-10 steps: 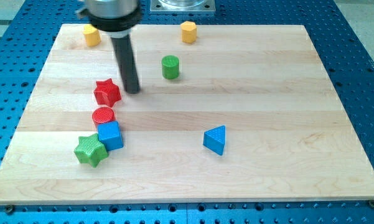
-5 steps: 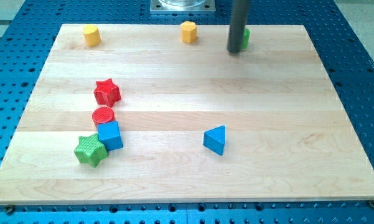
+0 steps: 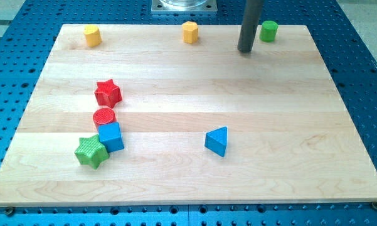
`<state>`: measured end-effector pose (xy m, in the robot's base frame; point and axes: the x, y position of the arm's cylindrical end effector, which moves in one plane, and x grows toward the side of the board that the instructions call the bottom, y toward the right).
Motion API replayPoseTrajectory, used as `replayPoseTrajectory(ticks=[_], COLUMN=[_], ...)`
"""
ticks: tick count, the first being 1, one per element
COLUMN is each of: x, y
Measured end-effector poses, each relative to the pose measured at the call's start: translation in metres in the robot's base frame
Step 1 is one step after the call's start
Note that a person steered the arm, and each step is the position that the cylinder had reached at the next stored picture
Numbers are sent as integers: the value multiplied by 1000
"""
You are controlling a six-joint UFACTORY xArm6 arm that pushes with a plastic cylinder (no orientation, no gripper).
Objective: Push the green star horizontal to the yellow hexagon
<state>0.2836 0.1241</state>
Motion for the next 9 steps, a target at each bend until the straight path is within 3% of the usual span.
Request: replayPoseTrajectory(ticks=[4, 5, 9], x=[15, 37, 198], y=[-5, -20, -240])
